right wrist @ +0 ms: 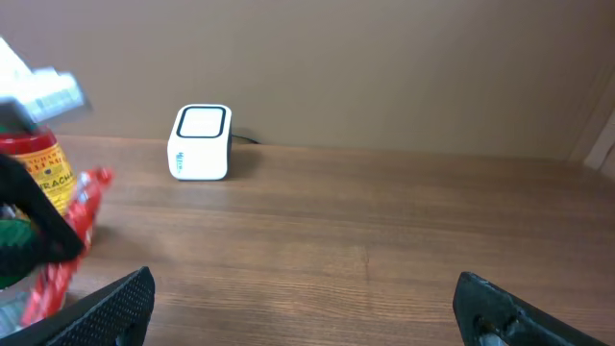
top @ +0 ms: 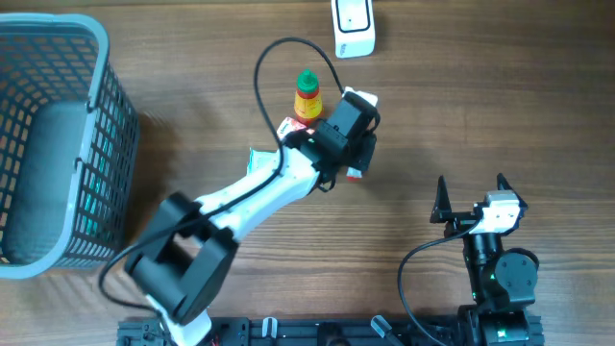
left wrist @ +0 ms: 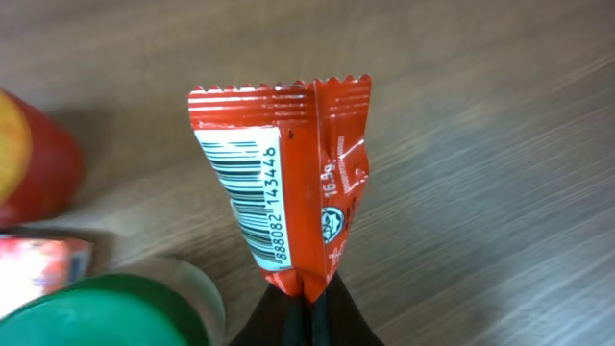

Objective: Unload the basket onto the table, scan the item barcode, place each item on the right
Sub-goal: 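Carry the red packet to the scanner, barcode facing it, then drop the red packet right of the jar and withdraw to basket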

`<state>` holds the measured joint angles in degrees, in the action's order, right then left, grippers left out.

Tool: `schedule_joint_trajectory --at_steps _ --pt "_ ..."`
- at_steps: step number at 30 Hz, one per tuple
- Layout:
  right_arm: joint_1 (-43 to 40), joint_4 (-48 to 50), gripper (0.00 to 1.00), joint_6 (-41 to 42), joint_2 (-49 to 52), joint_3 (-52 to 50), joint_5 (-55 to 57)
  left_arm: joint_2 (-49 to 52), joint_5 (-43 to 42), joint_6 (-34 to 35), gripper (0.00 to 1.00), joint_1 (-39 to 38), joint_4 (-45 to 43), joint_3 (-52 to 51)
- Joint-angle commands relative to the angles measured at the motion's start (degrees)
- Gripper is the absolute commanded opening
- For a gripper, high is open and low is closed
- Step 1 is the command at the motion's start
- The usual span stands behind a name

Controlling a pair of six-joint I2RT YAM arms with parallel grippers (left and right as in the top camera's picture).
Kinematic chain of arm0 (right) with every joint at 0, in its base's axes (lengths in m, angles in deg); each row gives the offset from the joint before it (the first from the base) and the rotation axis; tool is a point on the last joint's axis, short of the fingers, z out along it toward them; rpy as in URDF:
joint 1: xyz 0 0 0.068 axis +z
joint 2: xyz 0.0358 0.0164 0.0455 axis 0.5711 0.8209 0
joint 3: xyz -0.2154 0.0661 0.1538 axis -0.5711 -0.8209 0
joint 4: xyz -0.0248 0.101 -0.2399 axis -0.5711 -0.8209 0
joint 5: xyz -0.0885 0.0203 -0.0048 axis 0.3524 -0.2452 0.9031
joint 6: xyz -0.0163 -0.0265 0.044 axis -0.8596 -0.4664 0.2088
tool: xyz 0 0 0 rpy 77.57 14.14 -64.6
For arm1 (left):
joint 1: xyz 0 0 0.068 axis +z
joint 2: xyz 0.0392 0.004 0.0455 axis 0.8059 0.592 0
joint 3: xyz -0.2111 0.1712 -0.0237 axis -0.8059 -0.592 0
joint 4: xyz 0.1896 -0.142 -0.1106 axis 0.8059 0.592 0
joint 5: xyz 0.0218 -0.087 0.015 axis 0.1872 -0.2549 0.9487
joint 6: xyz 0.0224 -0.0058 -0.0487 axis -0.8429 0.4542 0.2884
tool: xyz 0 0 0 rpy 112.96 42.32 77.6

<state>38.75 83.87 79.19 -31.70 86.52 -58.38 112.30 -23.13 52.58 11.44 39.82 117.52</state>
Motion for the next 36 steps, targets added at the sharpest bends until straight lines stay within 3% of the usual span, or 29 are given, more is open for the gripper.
schedule_joint_trajectory --at_steps 1,10,12,19,25,31,36 --pt "-0.24 0.24 1.00 -0.28 0.11 0.00 -0.92 2.25 -3.91 -1.29 0.04 0.20 -0.70 0.15" --pt "-0.24 0.24 1.00 -0.26 0.11 0.00 -0.92 2.38 -4.07 -1.14 0.14 0.20 -0.94 0.15" --pt "-0.24 0.24 1.00 -0.28 0.11 0.00 -0.92 2.38 -4.07 -1.14 0.22 0.20 -0.94 0.15" --pt "-0.24 0.24 1.00 -0.28 0.11 0.00 -0.92 2.38 -4.07 -1.09 0.33 0.11 -0.92 0.15" --pt "-0.24 0.24 1.00 -0.26 0.11 0.00 -0.92 2.36 -4.07 -1.11 0.48 -0.02 -0.96 0.17" --pt "-0.24 0.24 1.00 -0.28 0.11 0.00 -0.92 -0.28 -4.02 -1.16 0.48 0.15 -1.31 0.76" --pt "-0.24 0.24 1.00 -0.28 0.11 0.00 -0.92 -6.08 -3.13 -1.18 0.55 0.68 -1.36 2.47"
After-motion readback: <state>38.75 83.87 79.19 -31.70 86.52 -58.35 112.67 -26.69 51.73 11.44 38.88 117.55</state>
